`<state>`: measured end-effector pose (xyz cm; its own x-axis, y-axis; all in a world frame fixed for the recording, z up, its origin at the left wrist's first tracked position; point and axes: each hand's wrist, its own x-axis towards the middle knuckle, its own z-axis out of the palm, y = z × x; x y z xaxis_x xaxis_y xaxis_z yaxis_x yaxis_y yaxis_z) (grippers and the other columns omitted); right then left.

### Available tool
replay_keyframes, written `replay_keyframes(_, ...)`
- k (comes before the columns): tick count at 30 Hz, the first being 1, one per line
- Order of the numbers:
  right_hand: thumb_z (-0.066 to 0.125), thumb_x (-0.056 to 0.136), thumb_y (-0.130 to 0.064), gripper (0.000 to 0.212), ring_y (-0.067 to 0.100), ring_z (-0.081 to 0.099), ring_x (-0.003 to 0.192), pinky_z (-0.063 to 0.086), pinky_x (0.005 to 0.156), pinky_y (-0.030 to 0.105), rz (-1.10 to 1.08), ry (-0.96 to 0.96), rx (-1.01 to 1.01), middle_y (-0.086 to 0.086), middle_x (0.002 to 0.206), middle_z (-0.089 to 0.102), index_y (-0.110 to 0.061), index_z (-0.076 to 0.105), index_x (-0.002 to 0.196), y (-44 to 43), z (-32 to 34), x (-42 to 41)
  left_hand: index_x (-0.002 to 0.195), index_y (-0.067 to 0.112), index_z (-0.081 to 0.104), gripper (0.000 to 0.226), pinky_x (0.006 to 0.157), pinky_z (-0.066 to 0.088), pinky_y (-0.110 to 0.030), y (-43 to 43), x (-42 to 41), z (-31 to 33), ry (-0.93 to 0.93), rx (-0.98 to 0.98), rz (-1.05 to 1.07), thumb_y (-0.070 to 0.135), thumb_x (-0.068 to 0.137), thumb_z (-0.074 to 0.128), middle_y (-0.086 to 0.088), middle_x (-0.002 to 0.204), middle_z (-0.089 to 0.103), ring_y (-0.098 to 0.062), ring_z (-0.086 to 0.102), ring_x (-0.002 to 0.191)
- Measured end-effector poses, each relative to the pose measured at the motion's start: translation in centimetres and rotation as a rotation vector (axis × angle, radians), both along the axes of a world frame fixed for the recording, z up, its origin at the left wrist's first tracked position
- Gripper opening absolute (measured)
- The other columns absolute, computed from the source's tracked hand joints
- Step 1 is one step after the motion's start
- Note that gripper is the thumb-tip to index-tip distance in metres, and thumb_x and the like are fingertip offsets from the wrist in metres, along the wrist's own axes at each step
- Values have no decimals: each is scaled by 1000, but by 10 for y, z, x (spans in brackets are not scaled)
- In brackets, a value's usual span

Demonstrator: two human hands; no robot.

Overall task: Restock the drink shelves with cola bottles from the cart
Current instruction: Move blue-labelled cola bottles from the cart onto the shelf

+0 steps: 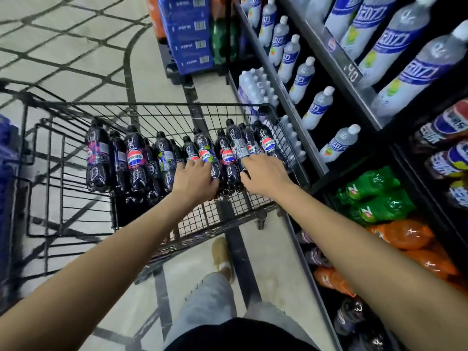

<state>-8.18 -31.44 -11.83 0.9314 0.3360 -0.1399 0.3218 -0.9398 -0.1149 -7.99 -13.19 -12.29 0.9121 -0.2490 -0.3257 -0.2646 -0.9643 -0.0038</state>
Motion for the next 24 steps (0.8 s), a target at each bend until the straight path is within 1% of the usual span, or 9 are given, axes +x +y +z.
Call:
replay_keyframes(3,41,97,-31,28,15,46,84,39,68,30,-23,54,-9,1,95,57,-12,57,110,3,-21,34,134,10,44,51,111,29,-49,1,34,-21,66,14,-18,45,97,37,-13,139,48,-29,40,132)
replay_keyframes(6,42,96,-29,24,15,49,85,37,67,28,-46,107,-16,-3,88,50,-13,58,104,4,-42,61,137,10,42,54,114,26,-50,3,61,-44,126,36,-23,46,98,36,-14,143,44,-30,36,136)
replay_keyframes(8,42,96,-27,24,15,52,87,40,67,28,-63,149,-25,-2,92,54,-13,59,106,2,-56,76,138,9,41,54,115,24,-51,2,75,-61,157,47,-30,46,98,37,-14,144,42,-30,35,137)
replay_keyframes(9,42,97,-28,27,16,54,92,44,71,29,-73,170,-22,1,101,59,-13,59,111,0,-62,82,137,9,40,54,116,23,-52,2,81,-69,172,51,-35,46,98,38,-14,144,42,-30,35,137)
replay_keyframes(11,42,97,-29,35,19,56,106,49,85,35,-99,217,-21,5,118,61,-13,57,124,-3,-73,92,138,9,40,54,116,22,-52,0,92,-85,199,54,-33,45,99,38,-14,144,42,-30,34,137)
replay_keyframes(14,43,97,-25,31,20,54,109,47,90,38,-134,264,-26,5,119,60,-12,58,121,-7,-90,105,145,7,31,61,115,22,-50,-4,106,-105,214,51,28,48,99,35,-14,149,36,-30,32,139)
replay_keyframes(17,43,98,-30,36,21,53,111,47,90,38,-179,306,-58,7,123,56,-11,52,127,-7,-111,122,147,5,24,69,110,32,-47,-8,117,-125,183,-38,228,50,97,39,-14,146,38,-30,36,136)
replay_keyframes(20,44,98,-41,56,26,49,120,47,90,37,-246,350,-62,13,134,48,-6,35,142,-1,-134,137,148,2,17,79,104,36,-46,-14,124,-145,217,-195,499,52,95,46,-16,146,36,-33,36,134)
replay_keyframes(24,55,92,-48,78,27,47,123,49,84,34,-450,387,85,14,142,37,-6,21,148,8,-162,152,149,-1,15,85,101,39,-48,-19,132,-168,275,-367,764,50,93,52,-19,148,32,-36,35,134)
